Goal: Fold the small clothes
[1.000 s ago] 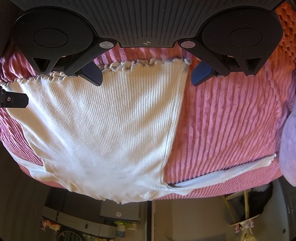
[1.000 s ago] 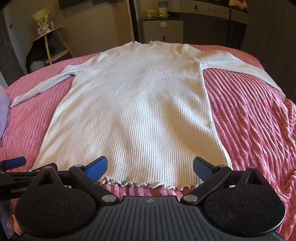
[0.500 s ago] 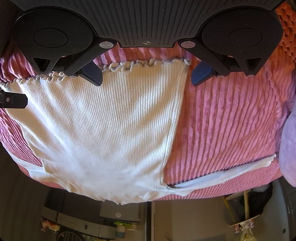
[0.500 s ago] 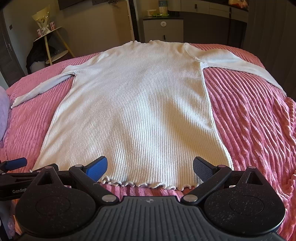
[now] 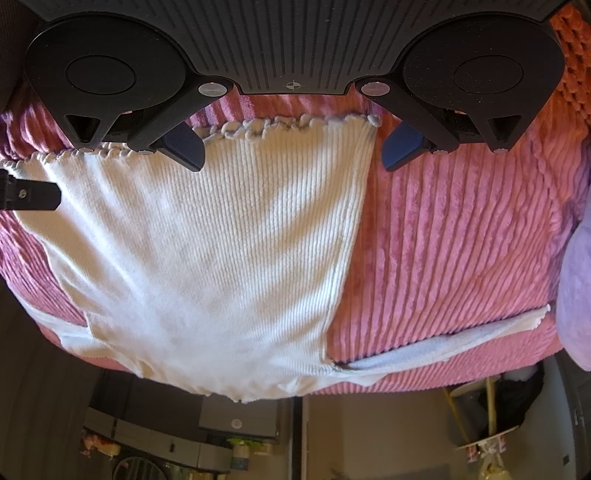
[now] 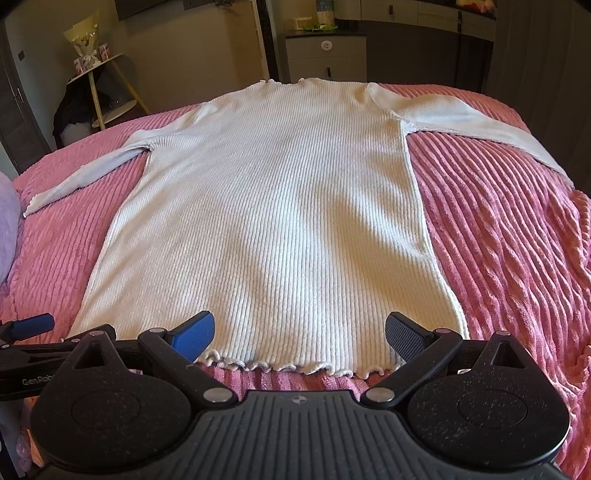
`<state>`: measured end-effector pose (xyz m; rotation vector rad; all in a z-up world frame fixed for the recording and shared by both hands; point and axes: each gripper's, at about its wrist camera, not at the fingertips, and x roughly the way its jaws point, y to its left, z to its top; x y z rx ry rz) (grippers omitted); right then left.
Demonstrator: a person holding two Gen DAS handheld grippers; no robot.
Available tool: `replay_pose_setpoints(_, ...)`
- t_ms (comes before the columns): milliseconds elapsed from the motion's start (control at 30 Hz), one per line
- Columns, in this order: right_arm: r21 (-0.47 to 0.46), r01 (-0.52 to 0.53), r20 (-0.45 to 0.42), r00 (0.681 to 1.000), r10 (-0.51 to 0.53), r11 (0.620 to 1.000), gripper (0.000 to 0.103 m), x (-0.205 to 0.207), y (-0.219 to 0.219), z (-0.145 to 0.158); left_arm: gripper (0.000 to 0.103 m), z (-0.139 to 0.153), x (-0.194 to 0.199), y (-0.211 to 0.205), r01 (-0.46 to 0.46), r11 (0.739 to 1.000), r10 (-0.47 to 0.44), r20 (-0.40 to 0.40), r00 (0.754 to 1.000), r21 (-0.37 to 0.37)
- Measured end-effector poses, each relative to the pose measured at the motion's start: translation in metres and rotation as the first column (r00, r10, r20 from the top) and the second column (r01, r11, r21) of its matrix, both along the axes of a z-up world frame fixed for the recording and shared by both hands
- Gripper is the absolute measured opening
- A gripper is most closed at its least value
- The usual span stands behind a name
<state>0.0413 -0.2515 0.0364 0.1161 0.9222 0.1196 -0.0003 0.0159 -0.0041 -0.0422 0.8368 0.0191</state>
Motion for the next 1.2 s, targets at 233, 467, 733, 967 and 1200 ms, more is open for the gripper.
replay_pose_setpoints(233, 0.202, 0.011, -0.083, 0.997, 0.006, 0.979, 0.099, 0.013, -0.024, -0.006, 0.103, 0.008, -0.001, 0.000, -0.017, 1.000, 0.017, 0.015, 1.000, -0.007)
replay_pose_setpoints(467, 0.331, 0.057, -0.163, 0.987, -0.002, 0.942, 0.099, 0.055, -0.060, -0.021, 0.103, 0.017, 0.012, 0.003, -0.027, 0.999, 0.027, 0.001, 1.000, -0.019)
replay_pose_setpoints(733, 0.466, 0.092, -0.291, 0.955, 0.055, 0.880, 0.099, 0.100, -0.083, -0.076, 0.103, 0.028, 0.076, 0.002, -0.051, 0.998, 0.052, 0.028, 0.998, -0.031)
replay_pose_setpoints(967, 0.511, 0.093, -0.272, 0.960, 0.058, 0.855, 0.099, 0.098, -0.089, -0.084, 0.103, 0.000, 0.148, 0.005, -0.160, 0.983, 0.160, -0.015, 0.987, -0.091)
replay_pose_setpoints(1200, 0.605, 0.065, -0.046, 0.998, -0.047, 0.793, 0.099, 0.106, -0.165, -0.045, 0.103, -0.036, 0.158, 0.011, -0.120, 0.989, 0.120, 0.001, 0.993, -0.086)
